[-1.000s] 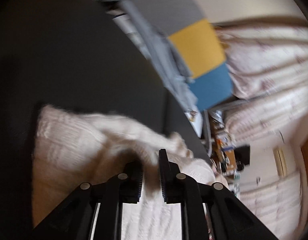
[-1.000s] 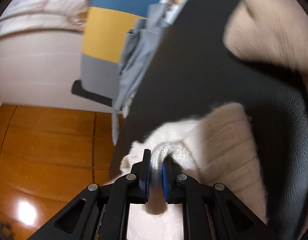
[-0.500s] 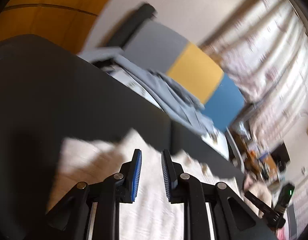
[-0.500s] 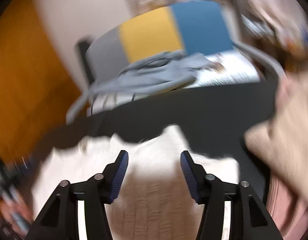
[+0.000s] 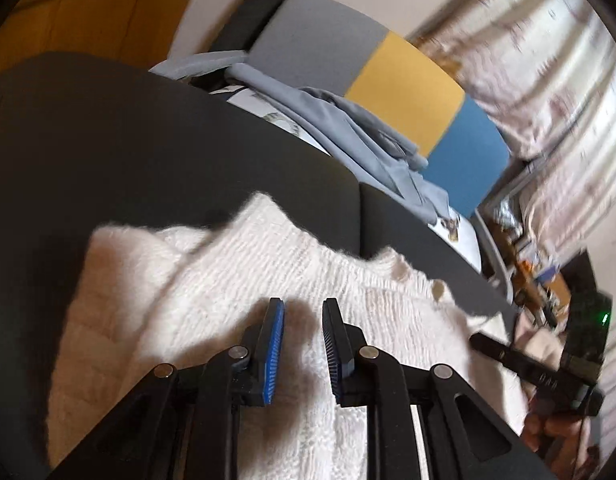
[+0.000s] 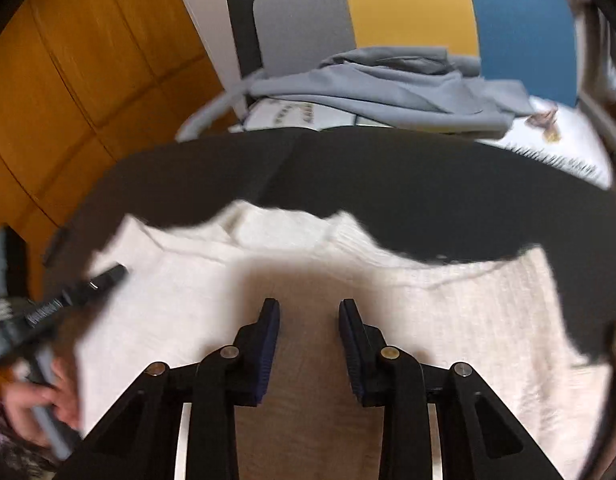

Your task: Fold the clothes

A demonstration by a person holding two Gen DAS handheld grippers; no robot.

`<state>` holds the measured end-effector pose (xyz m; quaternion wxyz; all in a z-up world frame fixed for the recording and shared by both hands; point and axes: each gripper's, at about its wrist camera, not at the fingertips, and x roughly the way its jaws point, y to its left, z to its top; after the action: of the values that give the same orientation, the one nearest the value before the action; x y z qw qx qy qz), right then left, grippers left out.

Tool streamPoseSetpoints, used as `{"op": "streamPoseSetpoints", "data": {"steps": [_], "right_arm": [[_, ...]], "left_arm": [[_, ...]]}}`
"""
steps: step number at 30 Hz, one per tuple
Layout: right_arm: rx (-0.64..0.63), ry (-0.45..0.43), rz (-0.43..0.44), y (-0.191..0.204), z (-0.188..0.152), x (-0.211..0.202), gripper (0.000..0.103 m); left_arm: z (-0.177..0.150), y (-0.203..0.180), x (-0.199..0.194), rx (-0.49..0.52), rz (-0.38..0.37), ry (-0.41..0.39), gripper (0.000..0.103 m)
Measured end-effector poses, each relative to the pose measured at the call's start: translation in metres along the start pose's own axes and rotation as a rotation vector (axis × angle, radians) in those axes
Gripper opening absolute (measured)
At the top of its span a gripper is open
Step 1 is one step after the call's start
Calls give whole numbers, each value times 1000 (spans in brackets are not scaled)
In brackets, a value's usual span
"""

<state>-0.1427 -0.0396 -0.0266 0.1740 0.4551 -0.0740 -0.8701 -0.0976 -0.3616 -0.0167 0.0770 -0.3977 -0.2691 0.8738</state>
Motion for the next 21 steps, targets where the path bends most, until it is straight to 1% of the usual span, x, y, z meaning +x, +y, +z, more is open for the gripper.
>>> {"op": "streamPoseSetpoints", "data": {"steps": [2,3,4,5,6,7,8,9,11,14,15,18,19,21], "right_arm": [[-27,8,-33,6,-1,6,39],[-51,7,-58,11,-3,8,36],[-75,6,-84,17,-5,11,26],[-99,6,-110,22,-6,13,19],[-102,1,-126,26,-7,14,8],[-83,-11,-138,26,-6,12,6],[-66,-22,-147,25,-3,11,5],[-53,-41,-155,25,0,8,5],[-35,-96,-166,22,6,0,4],[-12,-112,-171,19,10,6,4],[-4,-115,-173,18,11,9,4],[6,-96,-181,13,8,27,4],[5,-84,-184,11,5,35,5],[24,-85,-170,8,6,36,5]], "left_arm": [[-1,3,2,-71,-42,11,21],[-1,1,5,-71,-51,18,21],[-1,-6,9,-33,-46,27,21],[-1,-12,14,5,-41,36,21],[-1,-18,17,52,-23,36,21],[-2,-22,17,91,0,25,21],[-4,-24,15,113,14,15,21],[-5,-24,13,113,20,6,21],[-7,-17,7,68,19,-12,21],[-9,-5,-1,4,11,-49,21],[-10,-2,-3,-6,18,-62,21],[-8,3,-14,3,75,-105,21],[-6,7,-19,6,100,-122,21],[-3,16,-25,10,161,-141,21]]}}
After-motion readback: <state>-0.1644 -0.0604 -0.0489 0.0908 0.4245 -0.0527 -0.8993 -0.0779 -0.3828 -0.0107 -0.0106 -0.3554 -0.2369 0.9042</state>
